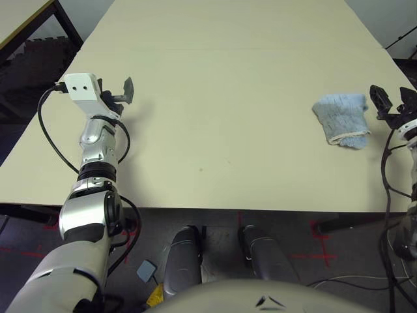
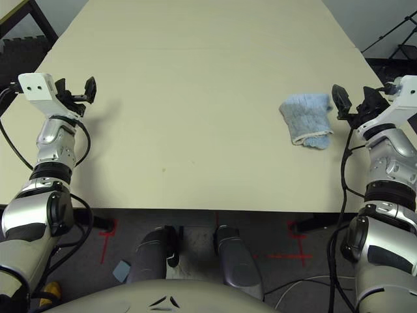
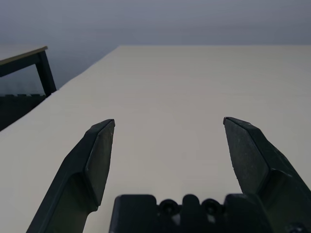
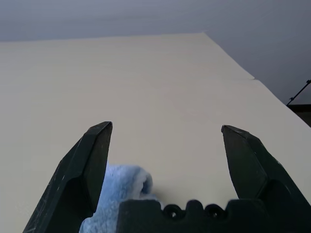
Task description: Wipe the water off the table with a rag.
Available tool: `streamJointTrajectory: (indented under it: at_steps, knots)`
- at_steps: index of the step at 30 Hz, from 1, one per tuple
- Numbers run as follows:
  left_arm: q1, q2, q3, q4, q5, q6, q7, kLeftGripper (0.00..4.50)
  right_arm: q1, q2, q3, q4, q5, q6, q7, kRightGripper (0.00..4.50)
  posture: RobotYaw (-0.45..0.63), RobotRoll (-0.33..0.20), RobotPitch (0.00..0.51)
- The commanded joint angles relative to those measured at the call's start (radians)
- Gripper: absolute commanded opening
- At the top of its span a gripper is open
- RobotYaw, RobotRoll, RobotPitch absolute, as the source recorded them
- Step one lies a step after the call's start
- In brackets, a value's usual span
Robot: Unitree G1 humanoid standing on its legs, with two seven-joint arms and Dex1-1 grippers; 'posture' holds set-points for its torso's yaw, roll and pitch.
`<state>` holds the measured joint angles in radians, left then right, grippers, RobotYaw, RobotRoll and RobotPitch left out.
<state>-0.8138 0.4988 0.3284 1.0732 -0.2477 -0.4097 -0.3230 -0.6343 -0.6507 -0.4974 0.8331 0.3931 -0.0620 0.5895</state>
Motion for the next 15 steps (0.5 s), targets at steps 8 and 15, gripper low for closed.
streamJointTrajectory:
  at_steps: [8, 15]
  knots:
    - [-0.024, 0.038, 0.001, 0.006, 0.023, -0.010, 0.002, 4.50, -0.050, -0.006, -0.025, 0.030, 0.037, -0.047, -0.009, 4.48, -0.17, 0.000, 0.171]
    - [-0.030, 0.037, -0.002, 0.009, 0.029, -0.018, -0.007, 4.50, -0.074, -0.007, -0.012, 0.054, 0.027, -0.053, -0.003, 4.48, -0.17, 0.000, 0.156]
